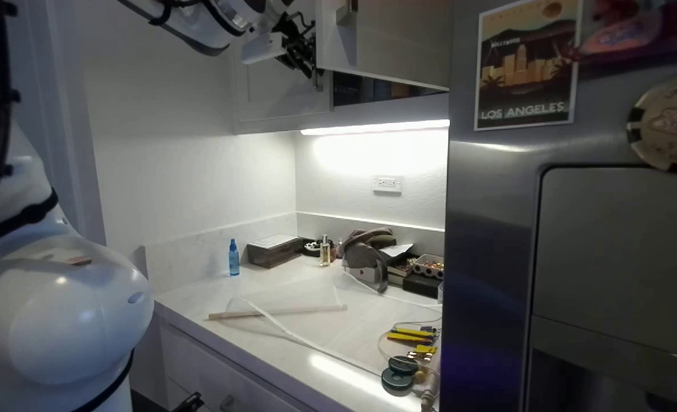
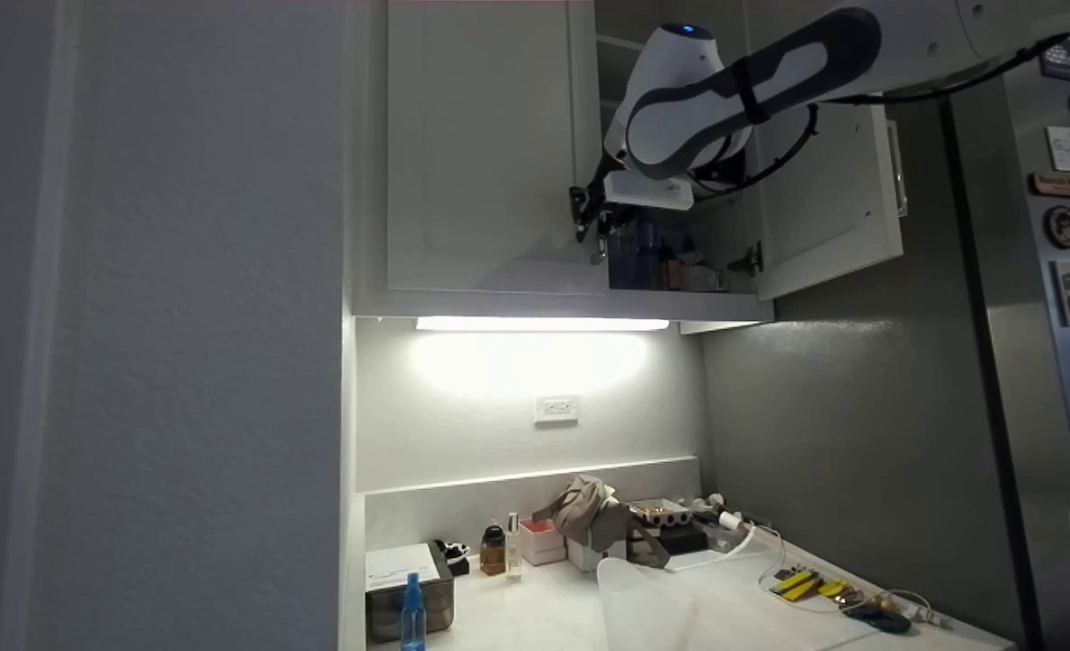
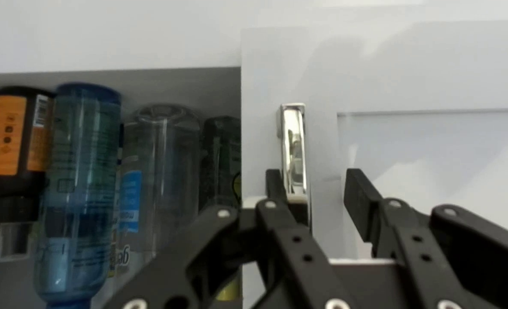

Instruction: Open the top right and left cupboard doors

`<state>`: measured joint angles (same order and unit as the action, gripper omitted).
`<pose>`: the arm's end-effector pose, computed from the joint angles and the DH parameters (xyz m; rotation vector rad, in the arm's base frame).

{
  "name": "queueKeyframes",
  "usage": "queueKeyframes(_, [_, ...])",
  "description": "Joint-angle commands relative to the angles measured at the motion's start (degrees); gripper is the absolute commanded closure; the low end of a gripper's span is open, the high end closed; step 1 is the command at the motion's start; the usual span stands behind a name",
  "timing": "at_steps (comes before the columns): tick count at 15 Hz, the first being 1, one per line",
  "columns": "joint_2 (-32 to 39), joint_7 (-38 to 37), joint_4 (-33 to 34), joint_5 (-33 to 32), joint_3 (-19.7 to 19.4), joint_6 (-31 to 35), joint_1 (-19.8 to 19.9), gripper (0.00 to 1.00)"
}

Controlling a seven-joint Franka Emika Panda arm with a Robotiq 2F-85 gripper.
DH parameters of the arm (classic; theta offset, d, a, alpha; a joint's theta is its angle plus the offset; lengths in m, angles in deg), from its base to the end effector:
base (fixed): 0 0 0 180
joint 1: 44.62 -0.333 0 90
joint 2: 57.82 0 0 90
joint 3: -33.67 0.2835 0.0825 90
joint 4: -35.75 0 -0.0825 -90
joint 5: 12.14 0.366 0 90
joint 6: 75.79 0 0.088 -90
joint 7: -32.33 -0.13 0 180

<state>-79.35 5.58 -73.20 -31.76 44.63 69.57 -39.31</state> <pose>0.4899 0.0692 0.7275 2.6232 -0.2181 1.5362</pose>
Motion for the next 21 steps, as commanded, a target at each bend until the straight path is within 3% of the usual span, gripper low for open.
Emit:
queueKeyframes(1, [0.9, 9.0, 4.3, 11.4, -4.1, -8.3, -4.6, 0.83])
queueKeyframes(8, [-0.3, 20.3, 8.2, 25.3, -10.4, -21.2, -7.9, 0.83])
queueKeyframes(12, [-1.4, 27.5, 10.8, 33.1, -13.7, -31.8, -9.8, 0.83])
queueKeyframes(16, [-1.4, 29.5, 15.6, 36.0, -14.9, -46.1, -9.9, 0.83])
queueKeyframes(21, [0.7, 28.6, 21.2, 33.8, -13.0, -59.7, -9.2, 0.83])
